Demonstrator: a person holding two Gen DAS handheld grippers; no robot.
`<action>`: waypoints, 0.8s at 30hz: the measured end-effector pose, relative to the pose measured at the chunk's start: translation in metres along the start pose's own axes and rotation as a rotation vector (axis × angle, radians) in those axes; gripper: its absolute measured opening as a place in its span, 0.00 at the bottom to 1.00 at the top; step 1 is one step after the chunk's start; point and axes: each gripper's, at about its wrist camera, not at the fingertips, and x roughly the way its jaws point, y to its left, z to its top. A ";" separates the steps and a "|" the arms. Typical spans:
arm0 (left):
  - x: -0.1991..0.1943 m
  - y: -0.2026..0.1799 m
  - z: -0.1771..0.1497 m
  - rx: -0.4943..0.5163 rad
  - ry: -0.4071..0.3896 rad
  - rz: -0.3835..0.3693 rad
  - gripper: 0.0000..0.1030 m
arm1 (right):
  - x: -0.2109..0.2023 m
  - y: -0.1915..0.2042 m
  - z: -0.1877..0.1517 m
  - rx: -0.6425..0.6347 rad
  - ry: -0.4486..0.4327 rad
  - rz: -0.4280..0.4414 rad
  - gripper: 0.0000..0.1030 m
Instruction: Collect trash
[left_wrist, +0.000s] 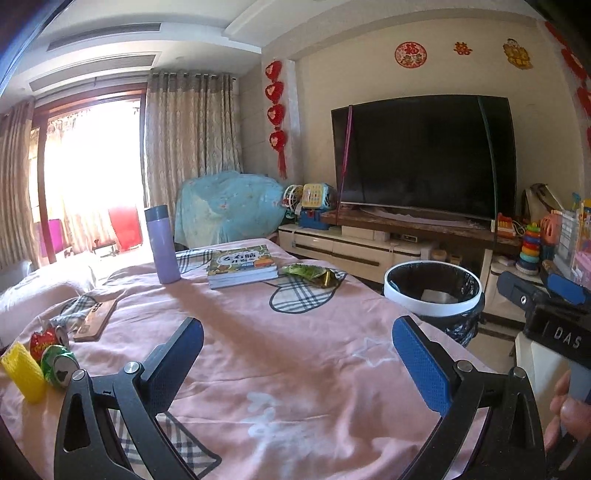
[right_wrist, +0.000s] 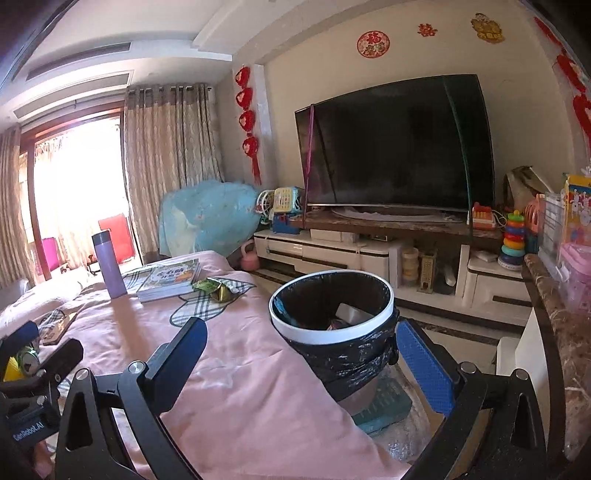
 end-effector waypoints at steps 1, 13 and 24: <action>0.001 0.001 0.000 -0.001 0.003 -0.002 1.00 | 0.000 0.001 -0.002 -0.005 0.001 0.000 1.00; 0.006 0.006 -0.003 -0.003 0.007 -0.006 1.00 | -0.001 0.001 -0.007 -0.013 0.013 -0.013 1.00; 0.012 0.009 -0.001 -0.016 0.030 -0.024 1.00 | -0.004 0.001 -0.006 -0.009 -0.018 0.002 1.00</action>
